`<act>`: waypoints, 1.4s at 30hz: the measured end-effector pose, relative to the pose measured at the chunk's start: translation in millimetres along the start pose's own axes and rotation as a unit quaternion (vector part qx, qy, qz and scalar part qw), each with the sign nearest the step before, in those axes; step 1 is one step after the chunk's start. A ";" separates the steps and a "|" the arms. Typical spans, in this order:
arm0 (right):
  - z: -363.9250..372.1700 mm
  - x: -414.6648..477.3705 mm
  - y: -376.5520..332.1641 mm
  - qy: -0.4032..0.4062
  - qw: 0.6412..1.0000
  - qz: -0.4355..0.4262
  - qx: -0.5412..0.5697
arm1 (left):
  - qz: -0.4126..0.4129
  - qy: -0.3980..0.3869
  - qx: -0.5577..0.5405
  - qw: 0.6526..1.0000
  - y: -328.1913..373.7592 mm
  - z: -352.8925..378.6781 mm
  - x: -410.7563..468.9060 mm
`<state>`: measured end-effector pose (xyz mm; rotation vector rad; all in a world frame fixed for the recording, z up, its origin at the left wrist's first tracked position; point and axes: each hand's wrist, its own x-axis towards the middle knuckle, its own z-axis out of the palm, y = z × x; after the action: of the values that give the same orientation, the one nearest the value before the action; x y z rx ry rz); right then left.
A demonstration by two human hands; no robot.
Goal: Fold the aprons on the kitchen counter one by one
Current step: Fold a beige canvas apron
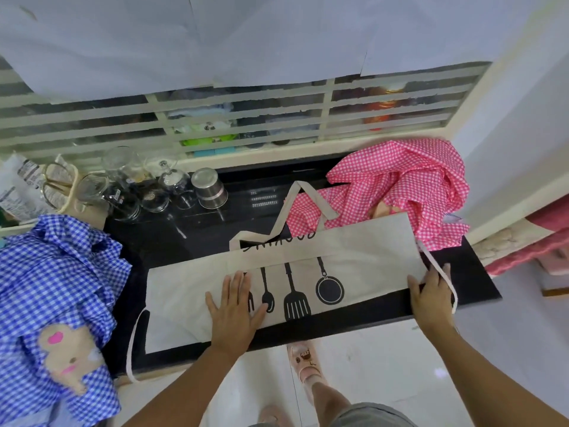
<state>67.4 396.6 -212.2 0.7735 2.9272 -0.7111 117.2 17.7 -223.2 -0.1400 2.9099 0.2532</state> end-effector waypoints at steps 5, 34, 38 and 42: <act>-1.3 -20.7 -40.0 0.072 0.922 0.200 0.325 | -0.030 -0.017 -0.018 0.999 16.0 -2.2 5.3; -76.3 61.9 -78.5 0.004 0.686 0.283 0.671 | 0.138 -0.114 0.049 0.983 103.0 -1.6 46.5; -109.9 41.2 -100.9 0.037 0.812 0.150 0.563 | 0.135 -0.188 0.045 0.972 122.6 -15.6 61.7; -118.8 -16.1 -145.4 -0.028 0.891 0.001 0.453 | 0.132 -0.267 -0.046 0.953 128.4 -44.5 72.5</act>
<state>22.4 329.0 -42.1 0.7358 2.4182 -2.0998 23.1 130.1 -176.0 0.2658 2.3694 0.4006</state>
